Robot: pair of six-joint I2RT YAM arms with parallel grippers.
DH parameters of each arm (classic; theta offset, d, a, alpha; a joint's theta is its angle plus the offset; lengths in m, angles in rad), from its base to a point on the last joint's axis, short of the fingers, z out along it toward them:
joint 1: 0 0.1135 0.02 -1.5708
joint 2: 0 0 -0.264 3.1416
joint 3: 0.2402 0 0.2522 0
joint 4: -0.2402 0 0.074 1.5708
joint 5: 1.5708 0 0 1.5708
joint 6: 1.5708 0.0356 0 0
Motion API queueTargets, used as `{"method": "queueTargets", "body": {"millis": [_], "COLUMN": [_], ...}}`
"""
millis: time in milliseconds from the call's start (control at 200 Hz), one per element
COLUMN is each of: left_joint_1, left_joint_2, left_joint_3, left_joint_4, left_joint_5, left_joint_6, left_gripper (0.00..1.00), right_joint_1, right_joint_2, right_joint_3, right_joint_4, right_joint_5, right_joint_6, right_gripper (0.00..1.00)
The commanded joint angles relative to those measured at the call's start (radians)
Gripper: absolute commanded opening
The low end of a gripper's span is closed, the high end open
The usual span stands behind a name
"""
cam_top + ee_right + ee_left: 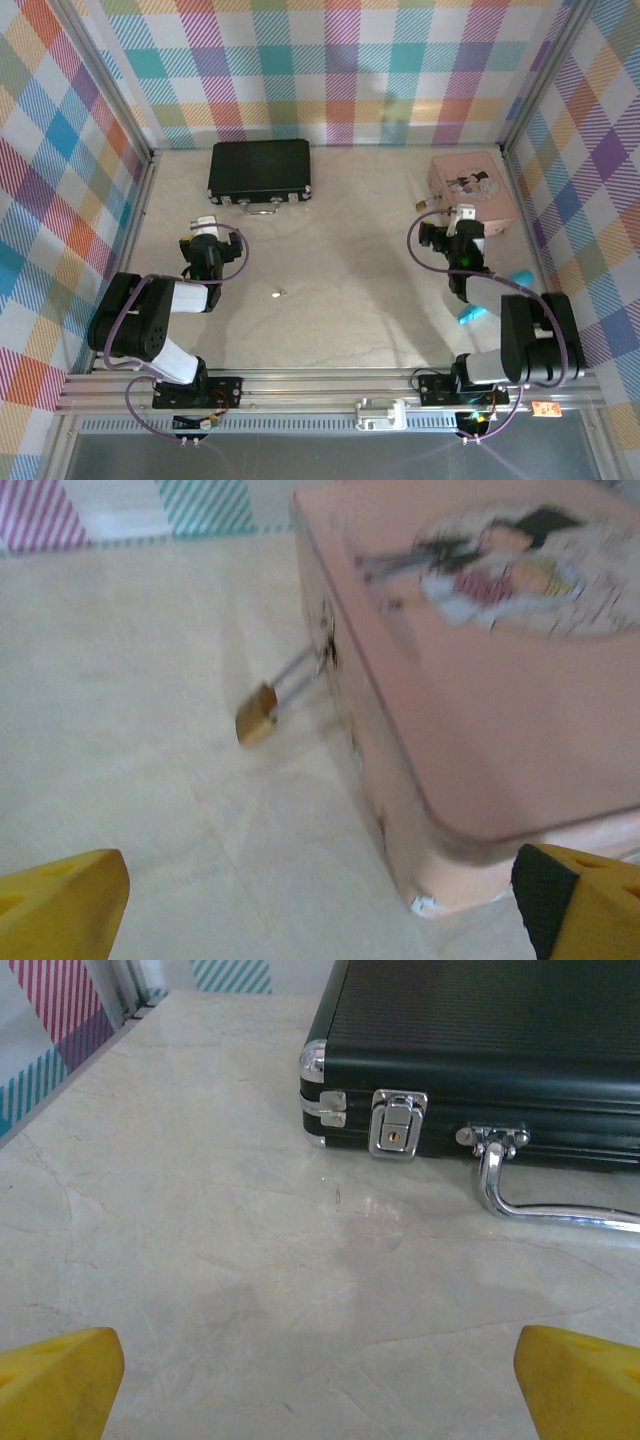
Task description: Unlock a padlock with a key
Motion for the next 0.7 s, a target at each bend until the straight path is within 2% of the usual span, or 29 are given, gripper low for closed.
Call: {"method": "queueTargets", "body": {"millis": [0,155,275,365,415,485,600,695], "left_joint_1": [-0.026,-0.027,-0.03,-0.056,-0.067,-0.07,-0.076,-0.087], "left_joint_2": [-0.128,-0.229,-0.225,-0.207,-0.208,-0.208,-0.195,-0.15], "left_joint_3": [0.089,0.267,0.4,0.447,0.437,0.396,0.298,0.258], "left_joint_4": [-0.21,-0.514,-0.719,-0.794,-0.786,-0.73,-0.538,-0.445], "left_joint_5": [-0.083,-0.064,-0.01,0.007,0.055,0.194,0.439,0.54], "left_joint_6": [0.012,-0.125,-0.334,-0.419,-0.444,-0.47,-0.514,-0.565], "left_gripper": [1.0,1.0,1.0,1.0,1.0,1.0,1.0,1.0], "right_joint_1": [0.004,-0.013,-0.08,-0.146,-0.181,-0.232,-0.296,-0.323], "right_joint_2": [-0.102,-0.122,-0.099,-0.087,-0.08,-0.065,-0.008,0.082], "right_joint_3": [0.106,0.257,0.362,0.393,0.399,0.408,0.423,0.499], "right_joint_4": [-0.281,-0.615,-0.803,-0.843,-0.853,-0.859,-0.806,-0.79], "right_joint_5": [0.048,0.081,0.014,-0.077,-0.111,-0.155,-0.249,-0.336], "right_joint_6": [0.1,0.32,0.455,0.516,0.544,0.573,0.595,0.581], "right_gripper": [0.99,0.99,0.99,0.99,0.99,0.99,0.99,0.99]}}
